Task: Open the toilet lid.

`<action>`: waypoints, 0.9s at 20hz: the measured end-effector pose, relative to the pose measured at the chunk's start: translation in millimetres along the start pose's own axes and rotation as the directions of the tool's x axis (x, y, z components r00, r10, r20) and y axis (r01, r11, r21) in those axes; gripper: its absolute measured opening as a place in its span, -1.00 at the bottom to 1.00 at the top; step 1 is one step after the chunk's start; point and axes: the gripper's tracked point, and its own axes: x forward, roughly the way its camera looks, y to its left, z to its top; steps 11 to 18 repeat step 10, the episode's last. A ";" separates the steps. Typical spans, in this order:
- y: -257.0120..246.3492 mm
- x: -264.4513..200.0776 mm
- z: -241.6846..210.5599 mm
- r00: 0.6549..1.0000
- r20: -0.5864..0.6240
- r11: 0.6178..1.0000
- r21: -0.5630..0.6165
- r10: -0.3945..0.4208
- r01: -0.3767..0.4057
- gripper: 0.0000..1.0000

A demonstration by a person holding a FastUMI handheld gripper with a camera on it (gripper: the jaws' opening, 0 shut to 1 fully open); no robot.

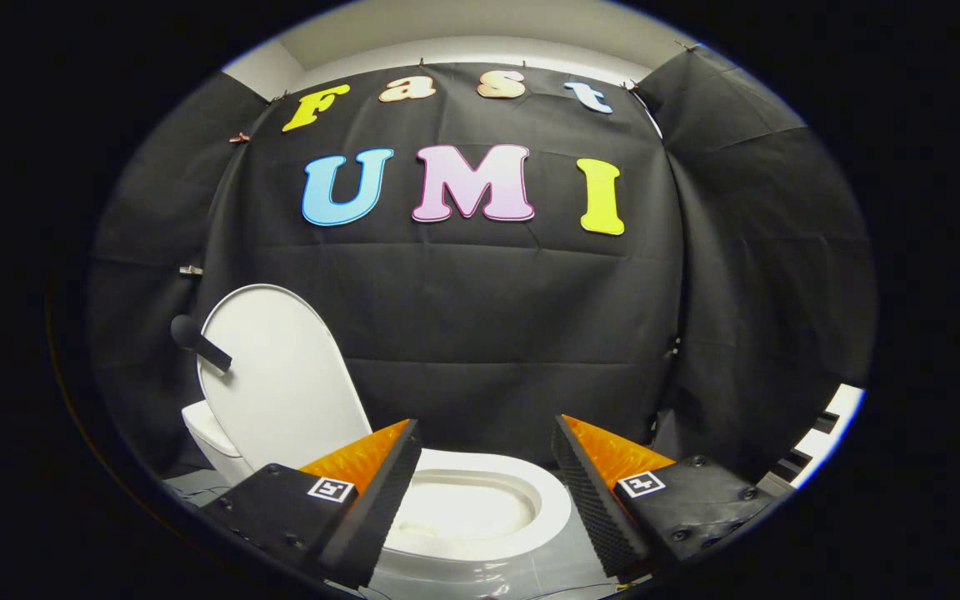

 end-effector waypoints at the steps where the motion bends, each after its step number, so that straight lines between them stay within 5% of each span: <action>1: 0.7 -0.5 -1.7 1.000 -0.007 1.000 0.008 0.003 -0.002 0.97; 18: -1.6 -4.2 0.1 1.000 -0.020 0.999 0.036 0.001 0.000 0.97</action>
